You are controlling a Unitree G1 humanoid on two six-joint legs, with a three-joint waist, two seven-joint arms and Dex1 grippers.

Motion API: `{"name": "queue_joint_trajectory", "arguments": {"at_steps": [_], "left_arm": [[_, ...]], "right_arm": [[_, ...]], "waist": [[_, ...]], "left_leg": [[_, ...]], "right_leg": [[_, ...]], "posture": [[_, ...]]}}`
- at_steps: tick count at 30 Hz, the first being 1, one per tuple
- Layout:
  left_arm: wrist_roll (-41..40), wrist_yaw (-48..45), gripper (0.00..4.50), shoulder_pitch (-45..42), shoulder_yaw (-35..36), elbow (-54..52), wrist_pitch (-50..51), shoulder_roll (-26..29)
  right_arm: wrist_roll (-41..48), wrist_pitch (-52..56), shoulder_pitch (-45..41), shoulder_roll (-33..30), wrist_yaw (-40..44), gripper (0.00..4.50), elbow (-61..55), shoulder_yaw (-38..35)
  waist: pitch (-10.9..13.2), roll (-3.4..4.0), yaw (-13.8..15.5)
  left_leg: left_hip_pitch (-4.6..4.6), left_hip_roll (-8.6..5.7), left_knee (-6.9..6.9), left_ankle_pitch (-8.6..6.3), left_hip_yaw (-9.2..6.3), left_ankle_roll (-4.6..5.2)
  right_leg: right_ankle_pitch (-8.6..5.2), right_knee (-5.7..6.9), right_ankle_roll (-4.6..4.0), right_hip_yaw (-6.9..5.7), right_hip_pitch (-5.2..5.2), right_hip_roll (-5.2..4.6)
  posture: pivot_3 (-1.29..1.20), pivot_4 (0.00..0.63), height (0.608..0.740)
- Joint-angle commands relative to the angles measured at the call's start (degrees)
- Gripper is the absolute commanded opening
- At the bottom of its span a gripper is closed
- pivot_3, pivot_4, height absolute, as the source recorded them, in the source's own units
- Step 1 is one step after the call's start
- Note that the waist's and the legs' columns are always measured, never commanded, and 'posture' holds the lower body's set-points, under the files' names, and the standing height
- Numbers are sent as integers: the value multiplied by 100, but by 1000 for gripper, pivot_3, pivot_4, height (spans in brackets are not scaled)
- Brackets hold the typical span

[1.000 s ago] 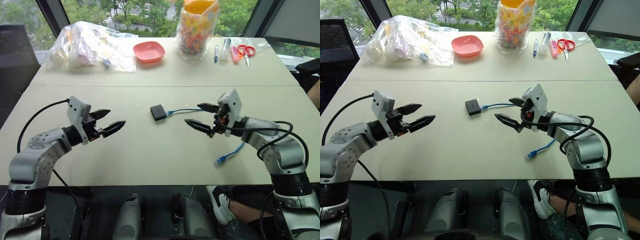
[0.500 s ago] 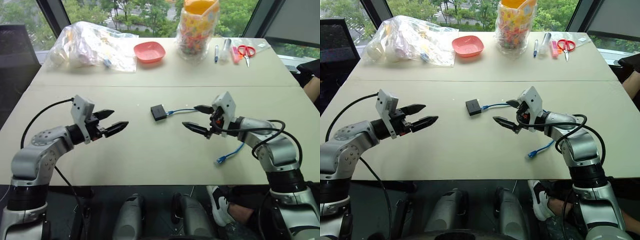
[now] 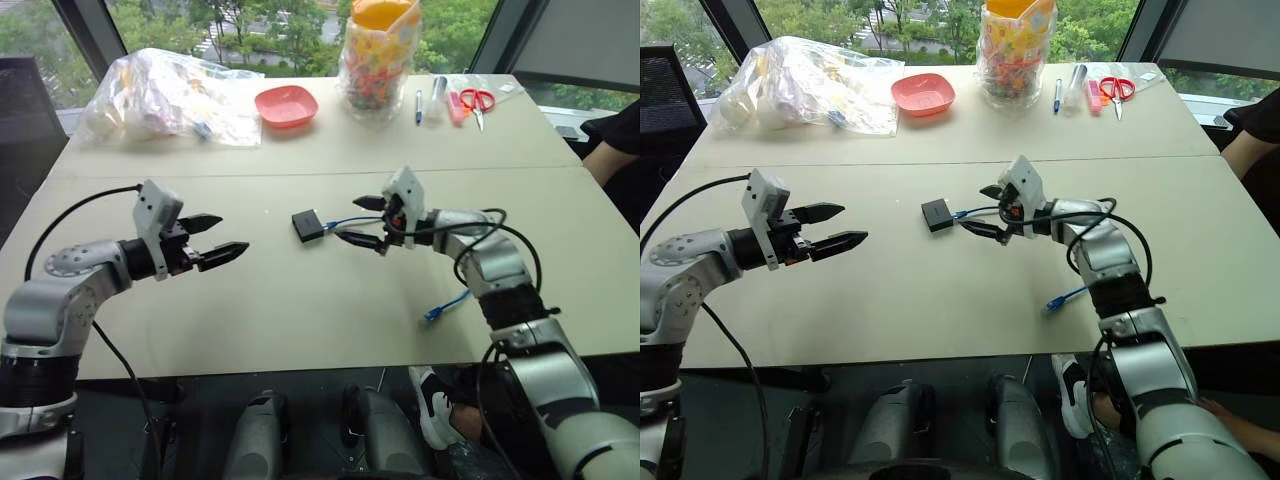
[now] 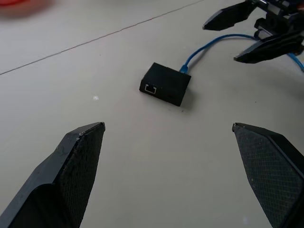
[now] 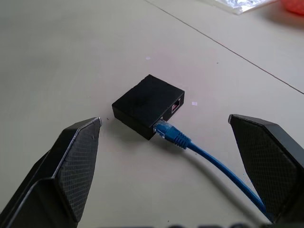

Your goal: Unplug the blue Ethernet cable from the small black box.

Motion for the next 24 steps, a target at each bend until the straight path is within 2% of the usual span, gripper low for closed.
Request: {"name": "queue_joint_trajectory", "arguments": {"at_steps": [1,5,9,12,16,19,24], "left_arm": [[-225,-217,4468,151,341,-329,102,247],[-387,-14,4468,423,586,-652,247,186],[-405,227,4468,678,633,-900,275,33],[-430,415,4500,776,628,-1001,292,-76],[-487,568,4500,834,645,-1079,346,-154],[-417,598,4500,776,537,-921,260,-243],[-161,441,4500,169,348,155,-158,-461]], "right_arm": [[-560,-830,-755,244,291,4500,1894,155],[-1217,-1401,-1334,570,132,4500,3378,346],[-1610,-1628,-1613,876,-186,4500,3910,321],[-1982,-1867,-1695,1126,-6,3597,4018,501],[-2226,-2127,-1736,1292,484,1597,4022,546],[-2282,-2276,-1796,1333,356,17,3973,435],[-2775,-3046,-1832,1077,-900,17,3726,603]], "waist": [[0,0,-14],[0,1,-32],[-1,1,-63],[-2,-1,-79],[-3,-1,-137],[-3,-1,-193],[-2,0,-183]], "left_leg": [[0,0,-4,0,0,0],[0,-1,-7,0,-1,0],[49,7,-8,0,0,-4],[67,23,-7,7,-6,-16],[93,27,-7,12,-7,-25],[96,30,-8,14,-12,-27],[96,31,-10,18,-13,-35]], "right_leg": [[1,0,-1,0,-1,0],[6,2,-8,1,0,-2],[0,5,0,4,37,-3],[-9,19,-18,7,42,-1],[-12,54,-22,16,46,2],[-16,60,-29,16,45,8],[-17,66,-39,16,41,16]], "posture": [[0,150,740],[0,150,740],[0,150,740],[0,150,740],[0,150,740],[0,150,740],[0,150,740]]}}
